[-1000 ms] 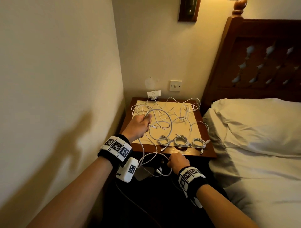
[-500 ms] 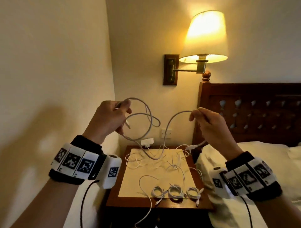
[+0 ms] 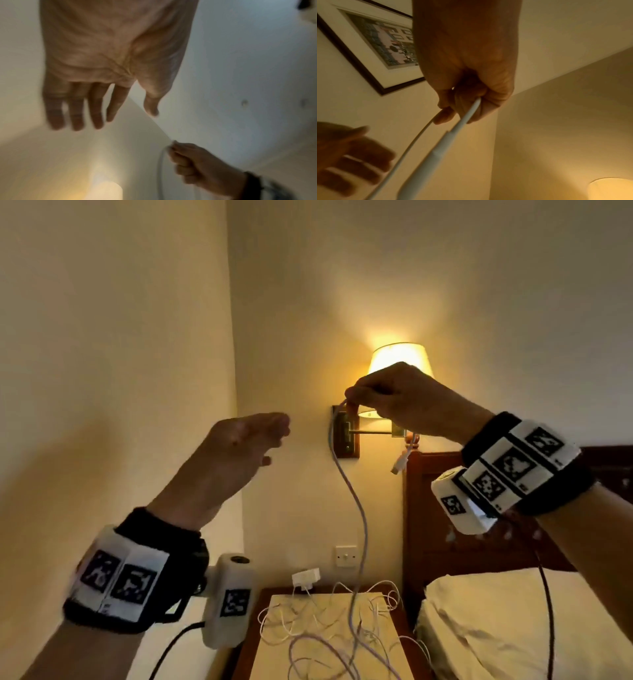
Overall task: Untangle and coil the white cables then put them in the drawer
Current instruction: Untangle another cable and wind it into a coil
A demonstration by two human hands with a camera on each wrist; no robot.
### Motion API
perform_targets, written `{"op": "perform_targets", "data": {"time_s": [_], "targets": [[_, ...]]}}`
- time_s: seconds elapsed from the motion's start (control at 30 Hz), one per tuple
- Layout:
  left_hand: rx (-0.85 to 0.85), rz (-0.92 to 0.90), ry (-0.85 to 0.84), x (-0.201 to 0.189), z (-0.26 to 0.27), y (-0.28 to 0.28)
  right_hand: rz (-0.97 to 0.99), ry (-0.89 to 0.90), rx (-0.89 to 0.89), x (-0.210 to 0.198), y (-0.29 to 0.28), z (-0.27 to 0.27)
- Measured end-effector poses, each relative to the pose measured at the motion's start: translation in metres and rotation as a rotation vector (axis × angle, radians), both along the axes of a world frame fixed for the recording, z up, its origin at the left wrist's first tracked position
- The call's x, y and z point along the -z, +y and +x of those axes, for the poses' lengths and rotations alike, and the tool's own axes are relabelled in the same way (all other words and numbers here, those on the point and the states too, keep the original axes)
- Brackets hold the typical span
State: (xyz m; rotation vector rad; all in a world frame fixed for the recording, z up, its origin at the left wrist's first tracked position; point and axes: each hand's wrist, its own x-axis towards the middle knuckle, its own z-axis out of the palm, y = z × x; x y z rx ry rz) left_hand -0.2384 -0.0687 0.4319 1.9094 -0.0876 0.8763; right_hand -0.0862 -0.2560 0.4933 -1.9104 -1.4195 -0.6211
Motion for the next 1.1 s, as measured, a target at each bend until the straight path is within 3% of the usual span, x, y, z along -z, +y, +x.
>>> {"op": "perform_targets", "data": {"time_s": [0.07, 0.13, 0.27, 0.37, 0.53, 0.6, 0.67, 0.73, 0.83, 0.93, 1.03, 1.1], "targets": [[0.225, 0.025, 0.081, -0.004, 0.017, -0.017, -0.029, -0.057, 0.004, -0.001, 0.017, -0.01], [0.271, 0.022, 0.059, -0.002, 0.034, -0.022, -0.03, -0.06, 0.005, -0.001, 0.024, -0.014], [-0.063, -0.003, -0.122, 0.015, 0.059, 0.005, -0.136, 0.176, -0.014, 0.011, 0.011, -0.001], [-0.114, -0.037, -0.087, 0.037, 0.065, 0.021, -0.24, 0.261, -0.059, 0.024, 0.002, 0.011], [0.127, -0.244, 0.208, 0.057, 0.067, 0.022, -0.147, 0.33, -0.072, 0.031, -0.003, 0.018], [0.183, -0.174, 0.366, 0.061, 0.069, 0.023, -0.103, 0.25, -0.015, 0.031, 0.0, 0.021], [0.153, 0.009, 0.441, 0.066, 0.073, 0.02, -0.054, 0.237, -0.017, 0.033, 0.006, 0.022], [0.155, 0.072, 0.332, 0.065, 0.077, 0.007, 0.028, 0.224, -0.026, 0.038, 0.012, 0.02], [0.234, -0.004, 0.129, 0.061, 0.083, -0.019, 0.118, 0.167, -0.039, 0.05, 0.022, 0.016], [0.185, -0.077, 0.009, 0.063, 0.088, -0.036, 0.141, 0.142, -0.073, 0.057, 0.028, 0.016], [0.051, 0.016, -0.022, 0.072, 0.096, -0.041, 0.14, 0.149, -0.093, 0.06, 0.025, 0.022], [0.085, 0.034, 0.023, 0.076, 0.099, -0.044, 0.12, 0.158, -0.107, 0.062, 0.024, 0.026]]}}
